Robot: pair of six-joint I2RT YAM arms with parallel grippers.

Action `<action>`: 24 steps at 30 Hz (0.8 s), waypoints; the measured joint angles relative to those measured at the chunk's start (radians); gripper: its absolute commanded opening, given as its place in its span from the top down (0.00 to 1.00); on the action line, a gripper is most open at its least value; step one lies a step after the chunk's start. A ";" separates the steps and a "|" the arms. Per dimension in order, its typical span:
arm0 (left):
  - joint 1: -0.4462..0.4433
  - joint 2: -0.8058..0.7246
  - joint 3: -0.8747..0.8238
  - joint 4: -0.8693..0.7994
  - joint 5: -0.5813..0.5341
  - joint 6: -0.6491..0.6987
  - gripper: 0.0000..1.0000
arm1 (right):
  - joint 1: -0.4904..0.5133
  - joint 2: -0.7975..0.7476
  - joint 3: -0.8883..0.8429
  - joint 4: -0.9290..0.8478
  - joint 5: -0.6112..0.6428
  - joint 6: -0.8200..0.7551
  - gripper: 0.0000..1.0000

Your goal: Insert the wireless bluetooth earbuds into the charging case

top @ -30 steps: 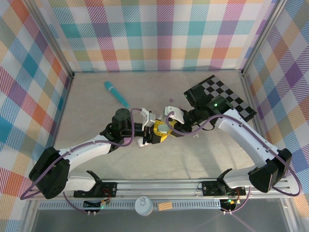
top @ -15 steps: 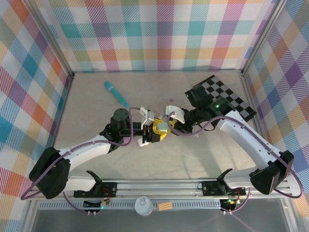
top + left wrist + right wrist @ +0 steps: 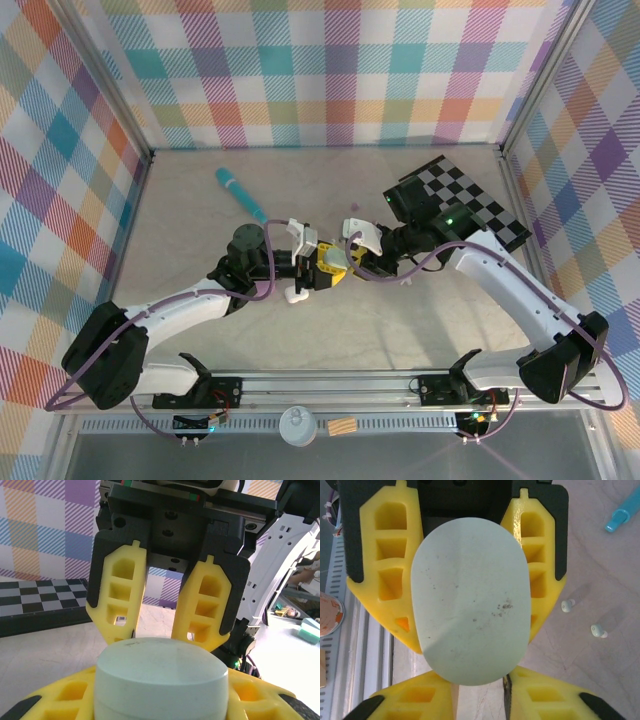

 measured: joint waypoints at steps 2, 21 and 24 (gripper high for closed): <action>0.000 0.004 0.000 0.012 0.001 0.000 0.67 | 0.000 -0.006 -0.009 0.012 0.000 0.000 0.64; 0.000 0.029 0.000 0.097 0.027 -0.024 0.67 | -0.099 -0.077 -0.056 0.150 -0.297 0.131 0.50; 0.000 0.043 0.000 0.113 0.032 -0.040 0.67 | -0.098 -0.052 -0.056 0.171 -0.305 0.148 0.50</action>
